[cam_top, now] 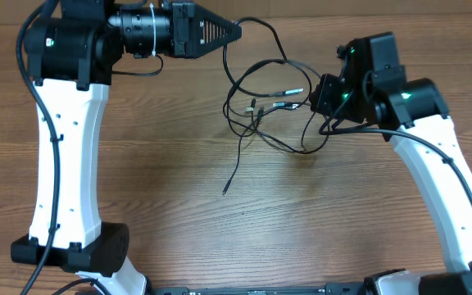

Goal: Untangle cables

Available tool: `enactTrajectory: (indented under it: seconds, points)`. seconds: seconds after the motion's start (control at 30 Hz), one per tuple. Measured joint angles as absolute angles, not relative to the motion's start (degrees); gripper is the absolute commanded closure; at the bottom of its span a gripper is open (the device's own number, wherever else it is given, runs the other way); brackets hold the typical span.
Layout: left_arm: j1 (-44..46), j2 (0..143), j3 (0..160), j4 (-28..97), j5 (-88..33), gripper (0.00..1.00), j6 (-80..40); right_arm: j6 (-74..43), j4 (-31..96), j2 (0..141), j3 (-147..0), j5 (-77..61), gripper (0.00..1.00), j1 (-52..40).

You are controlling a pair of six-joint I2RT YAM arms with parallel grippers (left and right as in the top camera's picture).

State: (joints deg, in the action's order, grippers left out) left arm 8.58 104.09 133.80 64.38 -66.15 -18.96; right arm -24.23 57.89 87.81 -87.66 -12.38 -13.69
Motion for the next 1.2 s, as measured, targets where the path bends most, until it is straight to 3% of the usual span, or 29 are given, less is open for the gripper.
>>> enactTrajectory:
  seconds: [0.13, 0.23, 0.43, 1.2]
  points:
    - [8.6, 101.5, 133.8, 59.7, -66.0, 0.96, -22.3, -22.9, 58.9, 86.4, -92.1, -12.8, 0.66, -13.6]
    - [8.5, 98.9, 133.8, 56.2, -67.5, 0.96, -25.3, -21.8, 58.6, 85.1, -94.5, -13.6, 0.65, -13.6]
    - [7.7, 97.1, 133.9, 51.2, -74.1, 0.96, -31.1, -19.9, 57.2, 84.5, -95.2, -17.2, 0.50, -13.6]
    - [5.2, 97.1, 133.9, 50.8, -77.0, 0.96, -34.4, -5.7, 61.1, 84.7, -95.2, -33.4, 0.53, -13.1]
